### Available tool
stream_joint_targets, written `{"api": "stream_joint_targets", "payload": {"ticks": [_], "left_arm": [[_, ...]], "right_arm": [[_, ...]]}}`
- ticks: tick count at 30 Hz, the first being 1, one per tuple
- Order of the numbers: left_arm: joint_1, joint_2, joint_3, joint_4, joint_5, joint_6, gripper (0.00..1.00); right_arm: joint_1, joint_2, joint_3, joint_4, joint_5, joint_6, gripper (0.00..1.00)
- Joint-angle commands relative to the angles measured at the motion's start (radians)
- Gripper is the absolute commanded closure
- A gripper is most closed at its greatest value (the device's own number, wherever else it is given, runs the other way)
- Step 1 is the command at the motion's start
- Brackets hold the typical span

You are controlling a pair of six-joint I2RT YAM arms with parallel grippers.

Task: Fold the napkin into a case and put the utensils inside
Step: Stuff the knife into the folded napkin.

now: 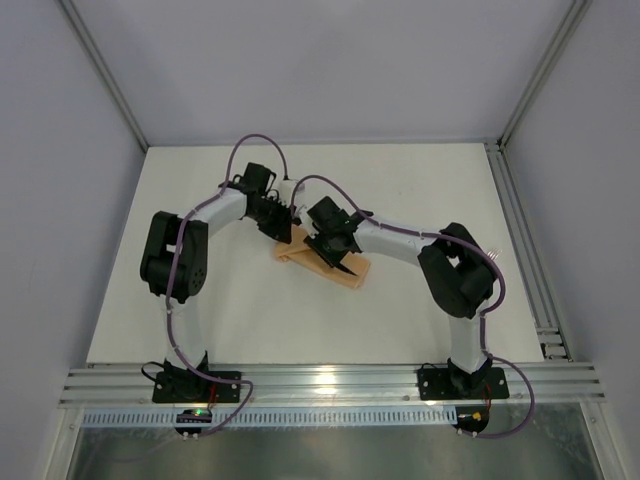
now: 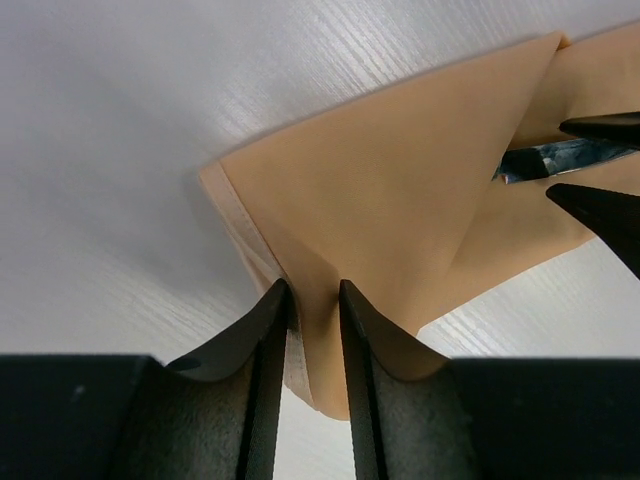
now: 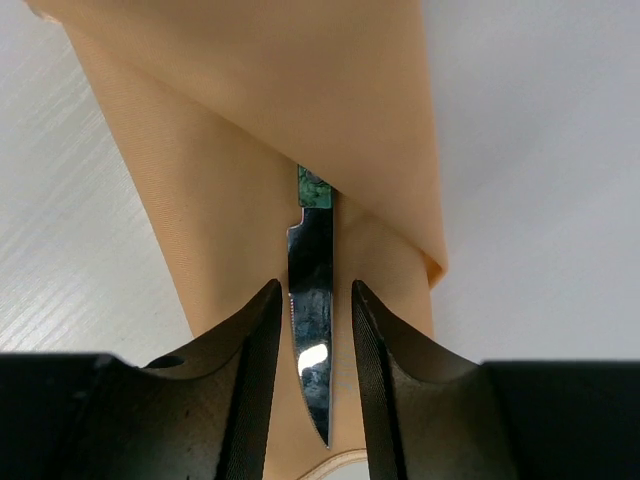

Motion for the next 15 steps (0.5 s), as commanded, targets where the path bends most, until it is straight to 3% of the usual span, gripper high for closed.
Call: {"api": "stream_joint_targets", "payload": {"ticks": [1,5,8,9,11,13,15], "left_arm": [[0.0,-0.05,-0.012,0.027,-0.037,0.005,0.7],[0.02,-0.099,-0.038,0.032,-0.095,-0.003,0.61],[0.029,-0.148,-0.064,0.038,-0.124,-0.005,0.54],[0.029,-0.159,-0.069,0.038,-0.133,-0.005,0.52],[0.029,-0.188,-0.076,0.035,-0.147,-0.011,0.51],[0.029,-0.208,-0.078,0.035,-0.162,-0.014,0.49],[0.031,-0.238,-0.085,0.036,-0.172,-0.015,0.48]], "right_arm": [[0.007,-0.024,0.029,0.011,0.057,-0.014,0.61],[0.007,-0.174,-0.012,0.0,0.14,0.021,0.43],[0.007,-0.298,-0.029,-0.015,0.216,0.07,0.38],[0.004,-0.33,-0.039,-0.018,0.294,0.09,0.31],[-0.01,-0.393,-0.057,-0.045,0.377,0.18,0.21],[-0.066,-0.491,-0.101,-0.076,0.488,0.297,0.01],[-0.192,-0.589,-0.175,-0.151,0.546,0.505,0.01]]}}
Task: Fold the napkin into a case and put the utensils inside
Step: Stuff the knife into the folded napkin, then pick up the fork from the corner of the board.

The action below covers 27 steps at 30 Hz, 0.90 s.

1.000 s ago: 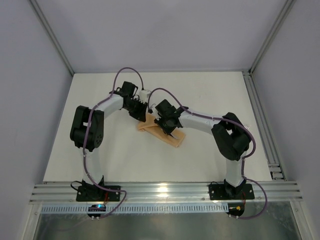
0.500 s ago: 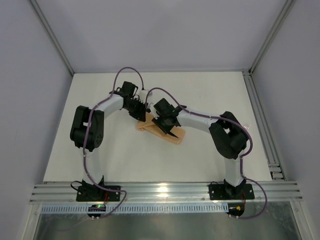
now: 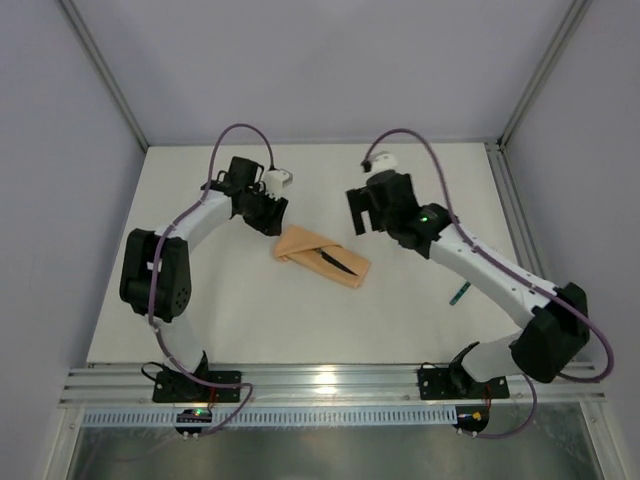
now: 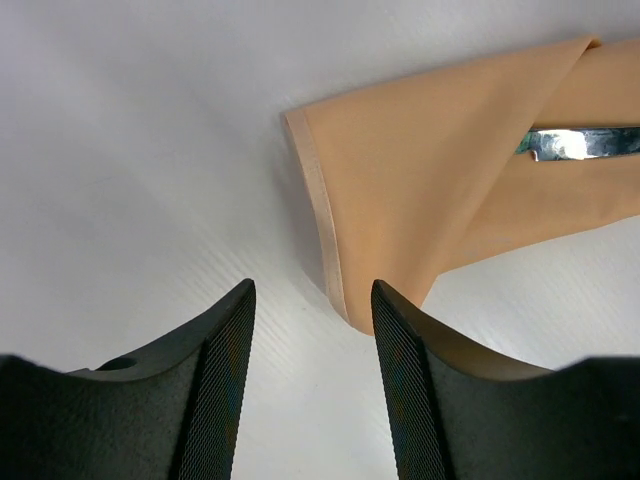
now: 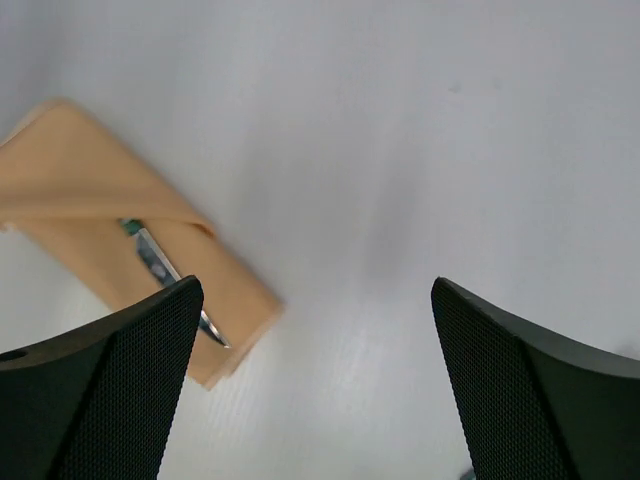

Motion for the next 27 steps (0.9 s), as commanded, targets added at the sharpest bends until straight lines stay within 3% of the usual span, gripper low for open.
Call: {"api": "stream_joint_targets", "payload": {"ticks": [1,3,6,10,13,22,26,27], "left_arm": [[0.004,-0.085,-0.011,0.029,-0.036,-0.01,0.47],[0.006,-0.11,-0.014,0.029,-0.027,-0.007,0.47],[0.006,-0.133,-0.021,0.028,-0.005,-0.009,0.46],[0.006,-0.15,-0.025,0.016,0.027,-0.02,0.46],[0.004,-0.168,-0.028,0.019,0.048,-0.027,0.46],[0.004,-0.186,-0.034,0.009,0.076,-0.001,0.46],[0.006,-0.197,-0.028,0.002,0.078,0.003,0.46],[0.004,-0.2,-0.027,-0.004,0.085,0.005,0.46]], "right_arm": [[-0.197,-0.138,-0.113,-0.128,0.17,0.337,0.01],[-0.403,-0.215,-0.217,-0.152,0.022,0.47,0.0],[-0.598,-0.273,-0.333,-0.17,-0.019,0.585,0.02],[-0.758,-0.335,-0.452,-0.137,-0.008,0.718,0.24],[-0.854,-0.336,-0.543,-0.055,-0.039,0.752,0.26],[-0.914,-0.034,-0.496,0.026,-0.189,0.715,0.26],[-0.914,0.047,-0.505,0.04,-0.197,0.752,0.35],[-0.914,0.049,-0.514,0.054,-0.204,0.754,0.43]]}}
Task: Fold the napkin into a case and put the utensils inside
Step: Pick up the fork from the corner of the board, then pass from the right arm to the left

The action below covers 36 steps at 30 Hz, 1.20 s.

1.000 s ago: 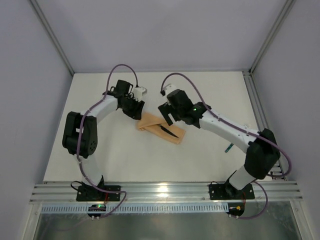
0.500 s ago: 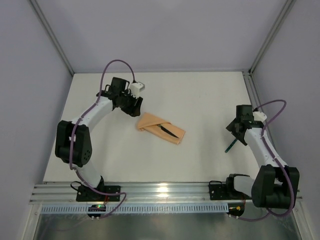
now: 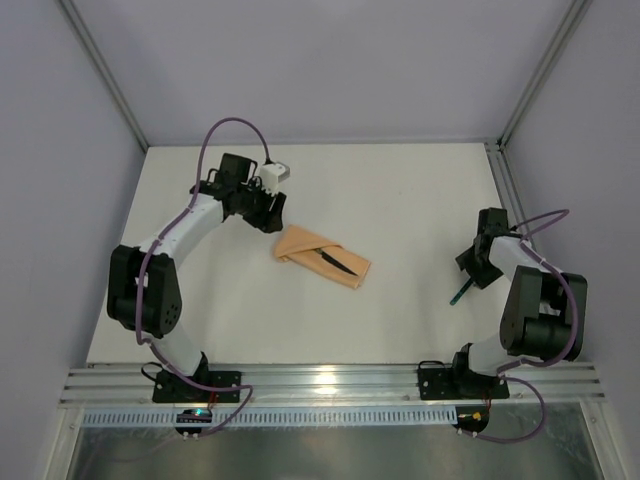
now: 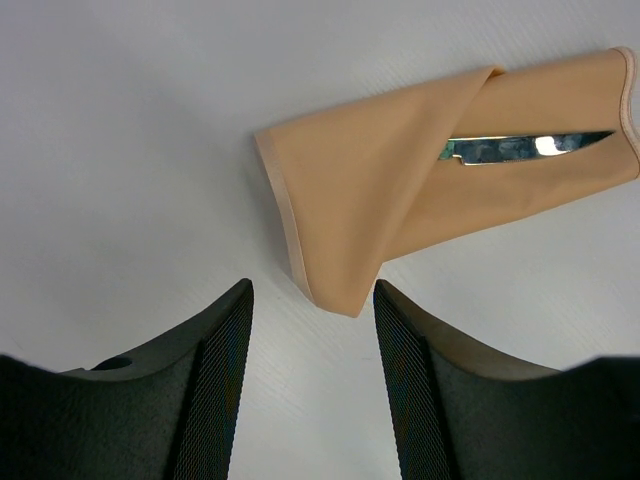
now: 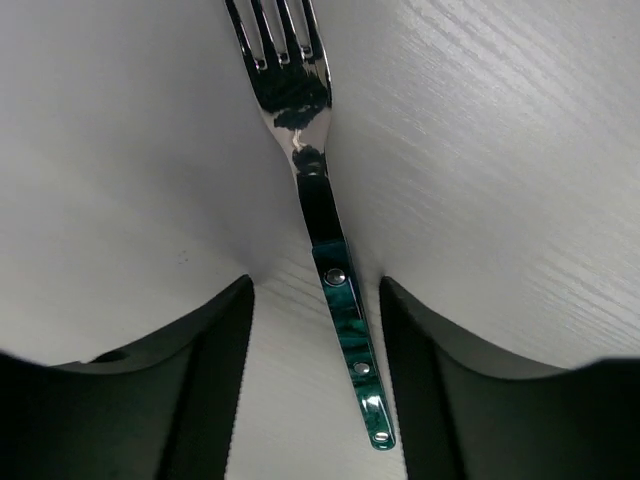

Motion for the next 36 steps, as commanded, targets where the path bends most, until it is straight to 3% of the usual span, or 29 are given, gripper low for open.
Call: {"api": "stream_joint_targets", "payload": {"ticks": [1,2,3,4,9,13,19,24,27,36], "left_arm": [[0.004,-0.06,0.001,-0.008,0.043,0.019,0.46],[0.005,-0.069,0.005,-0.013,0.055,0.02,0.47],[0.004,-0.074,0.007,-0.019,0.089,0.023,0.47],[0.004,-0.08,0.01,-0.039,0.112,0.032,0.48],[-0.001,-0.105,0.048,-0.154,0.251,0.086,0.5],[-0.033,-0.14,0.062,-0.23,0.282,0.144,0.49],[-0.143,-0.195,0.076,-0.303,0.301,0.19,0.46],[-0.232,-0.24,0.073,-0.298,0.295,0.186,0.42],[-0.288,-0.264,0.053,-0.264,0.252,0.184,0.39],[-0.32,-0.251,0.002,-0.171,0.215,0.114,0.36]], "right_arm": [[-0.002,0.038,-0.028,0.067,-0.061,0.057,0.51],[-0.002,0.033,-0.034,0.078,-0.064,0.052,0.61],[-0.002,0.03,-0.039,0.101,-0.077,0.045,0.93],[-0.002,0.026,-0.048,0.109,-0.089,0.025,0.96],[0.017,-0.125,-0.071,0.098,-0.106,0.026,0.96],[0.149,-0.322,-0.052,0.037,-0.032,0.129,0.96],[0.519,-0.502,-0.012,0.095,0.101,0.457,0.96],[0.801,-0.401,0.057,0.19,0.184,0.592,0.96],[0.896,-0.305,0.131,0.237,0.196,0.617,0.96],[1.028,-0.165,0.28,0.313,0.216,0.638,0.96]]}}
